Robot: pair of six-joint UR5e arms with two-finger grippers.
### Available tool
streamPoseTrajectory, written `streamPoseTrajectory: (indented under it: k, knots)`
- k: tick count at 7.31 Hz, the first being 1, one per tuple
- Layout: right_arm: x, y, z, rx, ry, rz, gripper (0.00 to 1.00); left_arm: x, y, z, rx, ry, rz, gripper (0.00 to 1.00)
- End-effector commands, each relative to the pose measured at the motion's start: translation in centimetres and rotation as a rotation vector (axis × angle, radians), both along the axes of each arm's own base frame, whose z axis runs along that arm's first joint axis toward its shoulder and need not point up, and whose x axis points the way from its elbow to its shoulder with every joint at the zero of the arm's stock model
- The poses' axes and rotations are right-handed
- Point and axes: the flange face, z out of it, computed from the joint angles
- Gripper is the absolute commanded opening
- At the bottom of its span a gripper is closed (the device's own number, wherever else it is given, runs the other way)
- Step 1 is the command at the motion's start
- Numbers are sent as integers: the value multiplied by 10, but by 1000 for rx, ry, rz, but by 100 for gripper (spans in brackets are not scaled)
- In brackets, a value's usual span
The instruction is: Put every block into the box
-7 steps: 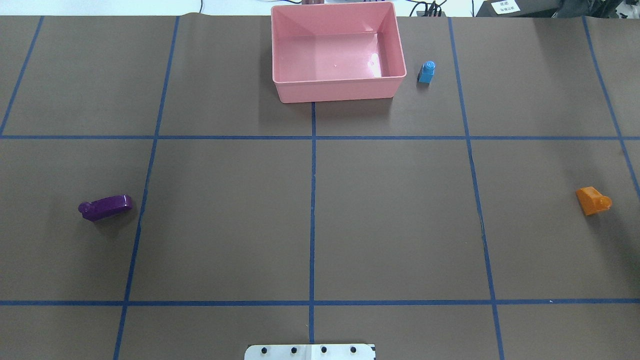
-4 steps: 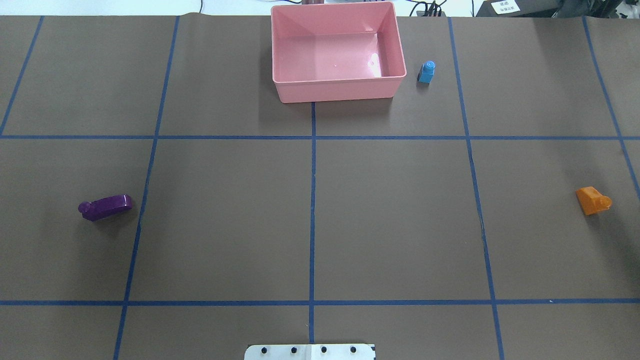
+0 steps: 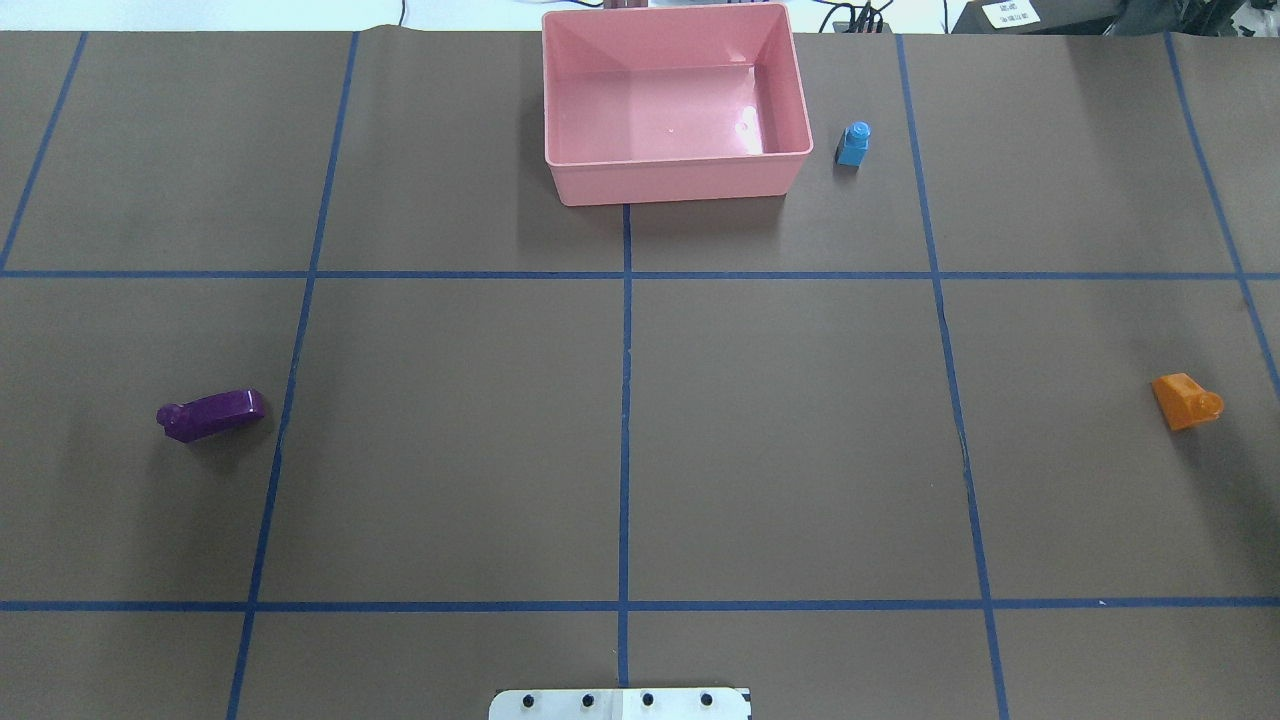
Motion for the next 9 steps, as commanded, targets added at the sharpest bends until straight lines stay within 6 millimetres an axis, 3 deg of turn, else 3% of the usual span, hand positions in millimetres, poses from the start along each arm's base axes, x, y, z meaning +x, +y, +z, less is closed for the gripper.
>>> streamPoseTrajectory:
  k: [1, 3, 4, 6, 7, 9]
  knots:
    - [8, 87, 57, 38, 3, -14, 100, 1, 6, 4, 27, 5, -3, 100]
    - [32, 189, 101, 1, 69, -14, 96, 1, 6, 3, 30, 4, -3, 100]
    - [43, 232, 124, -11, 103, -66, 91, 1, 6, 1, 33, 5, -3, 100]
    - [59, 312, 155, -80, 122, -137, 93, 1, 3, -7, 50, 8, -3, 100]
    - [65, 347, 182, -130, 125, -175, 93, 1, 3, -13, 61, 8, -4, 100]
    - [77, 391, 233, -158, 108, -258, 93, 2, 1, -20, 73, 11, -4, 100]
